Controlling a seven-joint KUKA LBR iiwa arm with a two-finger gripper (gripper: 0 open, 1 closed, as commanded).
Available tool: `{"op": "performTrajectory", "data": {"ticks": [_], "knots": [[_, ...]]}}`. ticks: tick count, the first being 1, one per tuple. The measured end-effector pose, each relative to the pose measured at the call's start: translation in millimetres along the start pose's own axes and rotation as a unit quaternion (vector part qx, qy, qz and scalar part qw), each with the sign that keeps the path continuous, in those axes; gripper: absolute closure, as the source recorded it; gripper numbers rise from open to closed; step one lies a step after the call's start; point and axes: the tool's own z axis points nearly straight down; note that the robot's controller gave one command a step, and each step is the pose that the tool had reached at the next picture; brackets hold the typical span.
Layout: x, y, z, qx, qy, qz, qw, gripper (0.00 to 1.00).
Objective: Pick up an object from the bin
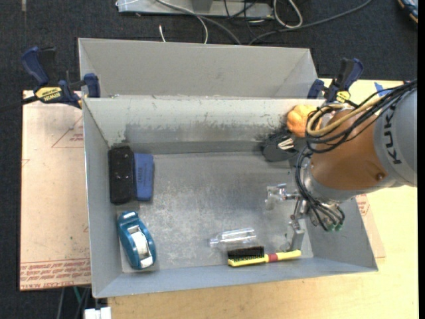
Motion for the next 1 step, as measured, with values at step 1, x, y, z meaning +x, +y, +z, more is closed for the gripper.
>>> {"op": "performTrajectory", "data": {"ticks": [1], "knots": [[14.2, 61.7, 0.4, 0.001, -0.0051, -0.068, 0.9977, 0.00]]}}
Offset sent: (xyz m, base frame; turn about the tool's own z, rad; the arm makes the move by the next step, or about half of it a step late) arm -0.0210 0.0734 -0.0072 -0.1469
